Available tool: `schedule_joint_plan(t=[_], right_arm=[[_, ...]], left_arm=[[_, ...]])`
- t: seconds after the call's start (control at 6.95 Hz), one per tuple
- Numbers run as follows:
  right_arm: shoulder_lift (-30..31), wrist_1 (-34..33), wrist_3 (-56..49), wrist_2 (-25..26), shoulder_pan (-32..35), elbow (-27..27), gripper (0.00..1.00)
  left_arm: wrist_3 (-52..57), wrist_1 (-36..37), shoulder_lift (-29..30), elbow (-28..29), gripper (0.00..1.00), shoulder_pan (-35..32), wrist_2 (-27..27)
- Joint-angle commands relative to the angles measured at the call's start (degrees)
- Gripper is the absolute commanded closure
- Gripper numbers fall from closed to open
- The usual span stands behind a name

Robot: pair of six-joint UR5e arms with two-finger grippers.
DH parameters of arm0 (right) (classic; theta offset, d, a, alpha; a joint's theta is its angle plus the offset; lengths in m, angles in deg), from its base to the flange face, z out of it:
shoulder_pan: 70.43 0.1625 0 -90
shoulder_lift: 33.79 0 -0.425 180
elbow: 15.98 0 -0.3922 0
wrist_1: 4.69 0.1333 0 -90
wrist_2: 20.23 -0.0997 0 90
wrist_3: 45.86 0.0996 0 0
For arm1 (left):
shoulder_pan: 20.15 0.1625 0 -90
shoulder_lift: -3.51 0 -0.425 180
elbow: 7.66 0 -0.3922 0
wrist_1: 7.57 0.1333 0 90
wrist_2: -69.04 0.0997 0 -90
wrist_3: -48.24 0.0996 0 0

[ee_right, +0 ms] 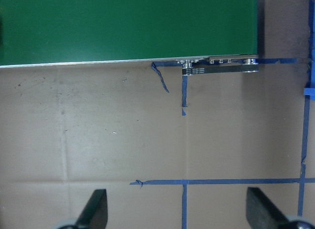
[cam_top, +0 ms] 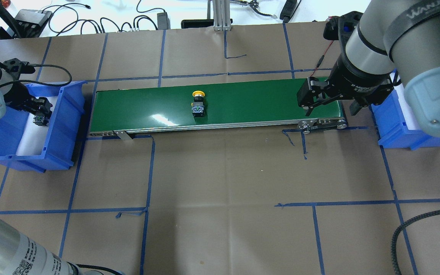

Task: Transport two buttons from left to right
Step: 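Grasp the red button with the left gripper and lift it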

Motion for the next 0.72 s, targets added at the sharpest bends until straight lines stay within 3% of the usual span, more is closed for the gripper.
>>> schedule_joint_plan(t=[0.0,0.43,0.58], right_arm=[[0.0,0.0,0.0,0.0,0.0,0.0,0.0],[-0.1,-0.1,0.0,0.0,0.0,0.0,0.0],[-0.1,-0.1,0.0,0.0,0.0,0.0,0.0]], left_arm=[[0.1,-7.1,-3.5,3.2,0.94,0.0,0.0],[0.1,-25.1,-10.7,10.3,0.93,-0.2,2.8],[-0.1,-27.9,-12.7,10.5,0.92,-0.5,2.9]])
